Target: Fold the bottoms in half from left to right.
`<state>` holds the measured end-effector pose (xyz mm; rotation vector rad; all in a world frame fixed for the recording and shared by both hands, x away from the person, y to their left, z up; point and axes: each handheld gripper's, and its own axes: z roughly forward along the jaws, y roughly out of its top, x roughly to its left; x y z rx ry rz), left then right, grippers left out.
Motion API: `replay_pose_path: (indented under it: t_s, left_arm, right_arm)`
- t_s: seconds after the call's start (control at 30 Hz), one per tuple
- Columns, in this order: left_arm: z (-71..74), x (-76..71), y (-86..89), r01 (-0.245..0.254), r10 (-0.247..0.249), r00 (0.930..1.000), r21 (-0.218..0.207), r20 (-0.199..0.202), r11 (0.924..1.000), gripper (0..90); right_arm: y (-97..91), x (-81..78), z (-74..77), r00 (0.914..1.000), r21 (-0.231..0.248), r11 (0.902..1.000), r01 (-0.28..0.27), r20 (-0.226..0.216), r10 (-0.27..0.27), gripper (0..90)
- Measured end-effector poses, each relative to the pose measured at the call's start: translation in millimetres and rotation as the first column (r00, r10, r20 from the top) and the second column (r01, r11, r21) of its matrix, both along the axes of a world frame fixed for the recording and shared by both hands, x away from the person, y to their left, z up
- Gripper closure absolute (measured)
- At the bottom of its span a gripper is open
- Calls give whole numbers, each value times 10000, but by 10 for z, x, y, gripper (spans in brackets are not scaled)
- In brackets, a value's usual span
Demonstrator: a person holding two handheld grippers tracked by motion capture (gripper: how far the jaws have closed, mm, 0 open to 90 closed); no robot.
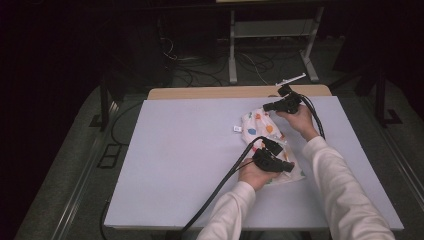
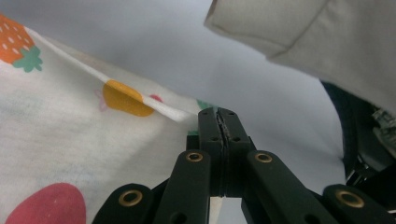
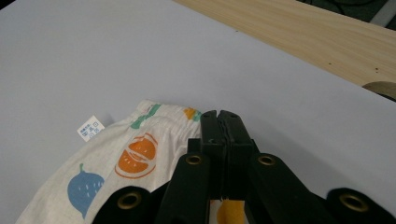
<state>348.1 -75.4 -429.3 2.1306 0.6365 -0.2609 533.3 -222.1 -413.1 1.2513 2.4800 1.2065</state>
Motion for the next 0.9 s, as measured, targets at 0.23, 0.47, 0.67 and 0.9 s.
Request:
replay_pose_path:
  t_s: [0.23, 0.47, 0.67, 0.9]
  left_arm:
    - [-21, 30, -91, -92, 90, 9999, -144, -120, 9999, 888]
    - [-40, 36, -157, -1, -1, 9999, -148, -145, 9999, 888]
    - [-70, 41, -198, -84, 81, 9998, -170, -188, 9998, 888]
    - [-107, 40, -212, 230, -245, 9995, -717, -199, 9972, 809]
  right_arm:
    - [-7, 4, -15, 10000, -80, 10000, -21, 2, 21, 880]
    - [-15, 0, -3, 10000, -92, 10000, -30, 51, 31, 880]
    - [-46, -4, -5, 10000, -126, 9999, 11, 72, -10, 878]
    - [-119, -16, -15, 9979, 509, 9978, 423, -518, -397, 675]
